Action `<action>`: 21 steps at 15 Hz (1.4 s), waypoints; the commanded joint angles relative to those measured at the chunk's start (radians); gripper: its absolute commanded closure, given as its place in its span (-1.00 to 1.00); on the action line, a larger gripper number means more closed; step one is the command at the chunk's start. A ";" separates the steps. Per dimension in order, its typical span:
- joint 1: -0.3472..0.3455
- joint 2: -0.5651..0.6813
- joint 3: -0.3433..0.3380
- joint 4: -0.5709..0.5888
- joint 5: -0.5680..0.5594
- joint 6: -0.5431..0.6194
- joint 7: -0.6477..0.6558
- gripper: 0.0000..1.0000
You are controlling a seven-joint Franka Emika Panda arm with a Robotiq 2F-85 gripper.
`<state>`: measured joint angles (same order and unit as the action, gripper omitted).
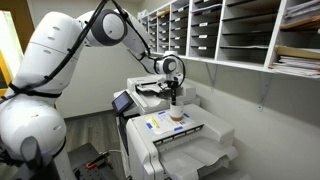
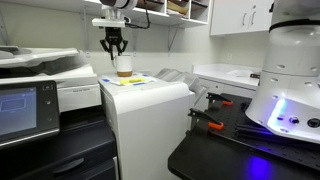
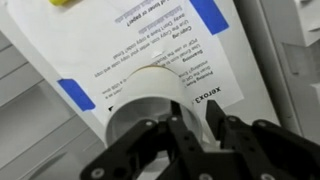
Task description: Move the mug towards you
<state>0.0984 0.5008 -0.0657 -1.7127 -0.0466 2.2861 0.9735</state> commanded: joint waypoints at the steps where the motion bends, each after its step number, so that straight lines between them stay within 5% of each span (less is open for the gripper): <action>1: 0.014 -0.003 -0.022 0.004 0.024 -0.006 0.021 0.88; 3: 0.013 -0.013 -0.028 -0.005 0.023 -0.002 0.020 1.00; 9: 0.025 -0.079 -0.040 -0.062 0.022 -0.046 0.067 0.95; 21: 0.161 -0.201 0.028 -0.171 -0.092 -0.141 0.429 0.95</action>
<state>0.2484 0.3409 -0.0554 -1.8514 -0.1174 2.1728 1.3401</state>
